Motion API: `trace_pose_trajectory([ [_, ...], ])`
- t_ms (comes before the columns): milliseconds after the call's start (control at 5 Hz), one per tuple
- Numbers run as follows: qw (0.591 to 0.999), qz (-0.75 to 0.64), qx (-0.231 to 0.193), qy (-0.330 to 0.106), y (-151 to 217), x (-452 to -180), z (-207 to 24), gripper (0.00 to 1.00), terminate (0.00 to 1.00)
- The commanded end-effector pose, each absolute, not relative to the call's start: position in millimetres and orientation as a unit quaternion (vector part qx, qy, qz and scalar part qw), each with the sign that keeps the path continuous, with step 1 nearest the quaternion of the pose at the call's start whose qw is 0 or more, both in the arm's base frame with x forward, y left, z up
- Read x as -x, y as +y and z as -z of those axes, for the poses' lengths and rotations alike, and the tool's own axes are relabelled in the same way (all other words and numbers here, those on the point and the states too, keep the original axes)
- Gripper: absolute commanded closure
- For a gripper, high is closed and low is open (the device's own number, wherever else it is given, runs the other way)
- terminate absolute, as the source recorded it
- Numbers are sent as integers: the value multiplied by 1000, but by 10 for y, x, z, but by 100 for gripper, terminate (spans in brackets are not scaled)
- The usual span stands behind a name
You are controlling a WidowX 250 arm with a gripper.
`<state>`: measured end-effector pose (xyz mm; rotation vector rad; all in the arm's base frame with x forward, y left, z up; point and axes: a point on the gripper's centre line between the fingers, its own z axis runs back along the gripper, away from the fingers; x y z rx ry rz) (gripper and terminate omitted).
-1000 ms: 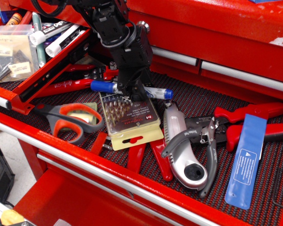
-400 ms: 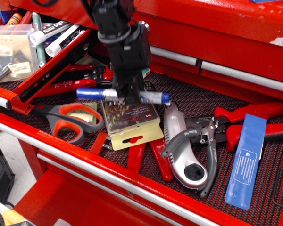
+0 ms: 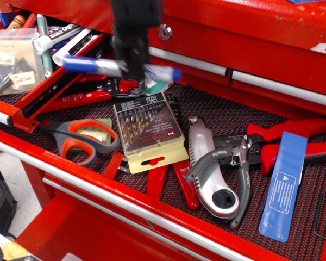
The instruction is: Pick up blue pen and put into drawer
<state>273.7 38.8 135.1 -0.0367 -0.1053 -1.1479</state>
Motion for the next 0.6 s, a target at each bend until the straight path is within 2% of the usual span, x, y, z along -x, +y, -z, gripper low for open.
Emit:
trace_pose_trajectory([
  [0, 887, 449, -93, -57, 782, -2707, -1761, 100, 0],
  [200, 917, 379, -90, -91, 1131, -2662, -1749, 100, 0],
  [400, 930, 349, -54, -100, 1435, -2616, -1645, 100, 0],
])
